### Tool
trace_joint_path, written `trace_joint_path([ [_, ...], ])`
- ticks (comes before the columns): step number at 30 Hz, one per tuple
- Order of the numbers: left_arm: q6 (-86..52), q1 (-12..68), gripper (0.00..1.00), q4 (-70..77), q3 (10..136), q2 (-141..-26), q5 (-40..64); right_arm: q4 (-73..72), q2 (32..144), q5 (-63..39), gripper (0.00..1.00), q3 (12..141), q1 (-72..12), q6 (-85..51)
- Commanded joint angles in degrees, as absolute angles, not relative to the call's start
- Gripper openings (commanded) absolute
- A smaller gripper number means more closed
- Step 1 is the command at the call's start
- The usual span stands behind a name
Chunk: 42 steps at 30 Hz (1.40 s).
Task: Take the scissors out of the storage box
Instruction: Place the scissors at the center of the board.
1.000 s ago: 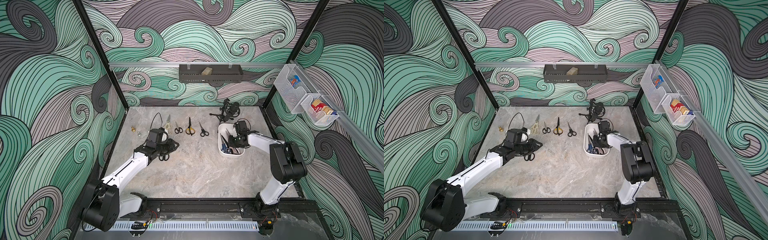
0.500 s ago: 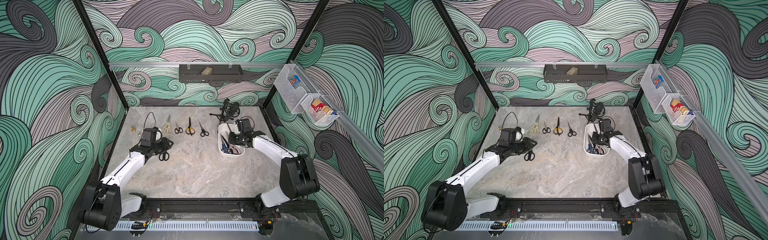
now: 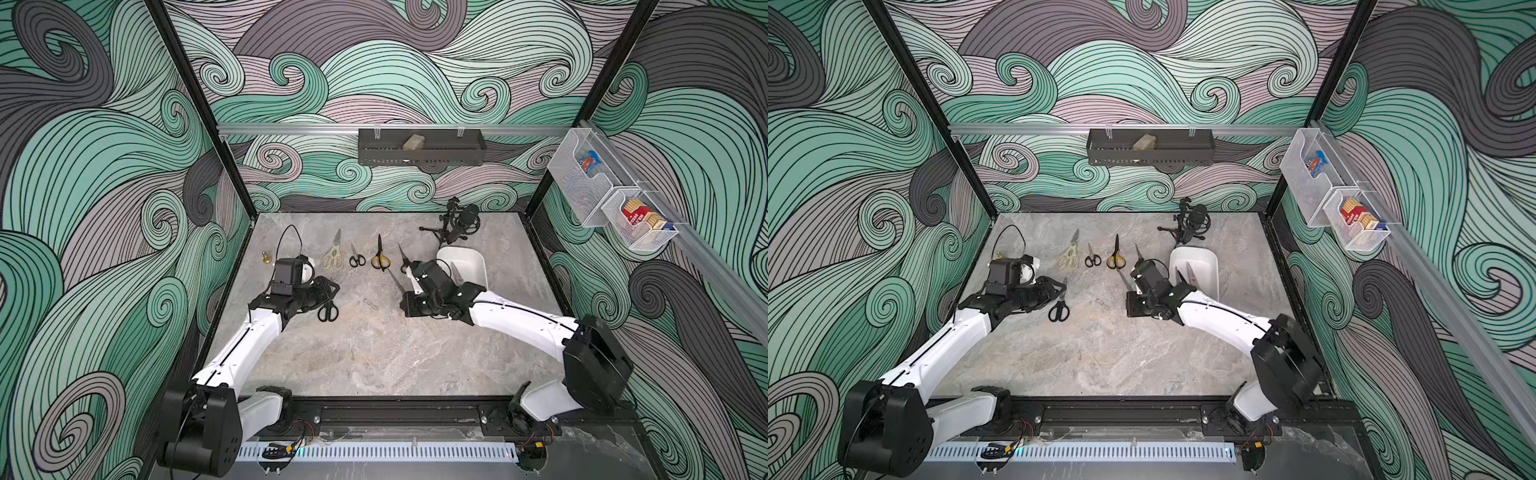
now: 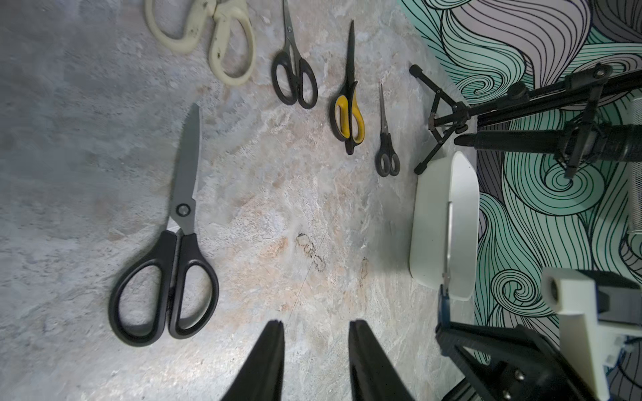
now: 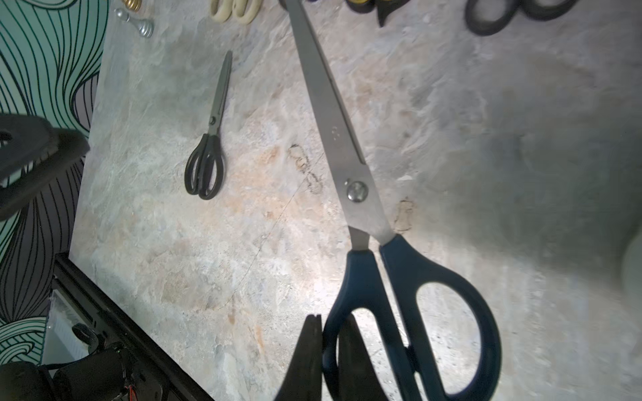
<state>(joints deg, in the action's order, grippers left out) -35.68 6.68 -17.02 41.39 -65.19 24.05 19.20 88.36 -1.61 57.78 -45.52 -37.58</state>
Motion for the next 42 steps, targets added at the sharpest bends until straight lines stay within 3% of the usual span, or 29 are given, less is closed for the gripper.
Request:
trace_joint_path([
  [1,-34.5,5.2,0.35,-19.5,42.3,-63.4,23.1,16.4,92.8,-0.6,0.0,60.6,-48.9,-39.6],
  [9,-34.9,1.6,0.36,-21.3,41.7,-60.6,23.1,16.5,106.4,-1.1,0.0,68.2,-53.2,-37.1],
  [22,-33.8,0.1,0.36,-23.8,41.0,-59.1,24.7,17.0,116.4,1.7,0.01,76.4,-53.6,-35.2],
  [31,-32.7,0.0,0.36,-25.2,41.4,-58.6,24.7,18.8,119.4,0.7,0.35,82.5,-53.3,-33.3],
  [37,-32.4,0.0,0.36,-25.6,42.1,-59.0,24.9,18.8,112.9,-0.2,0.51,81.6,-51.1,-32.6],
  [42,-31.7,-0.1,0.37,-25.4,42.4,-60.2,25.7,18.8,109.2,-4.0,0.74,78.8,-47.0,-28.8],
])
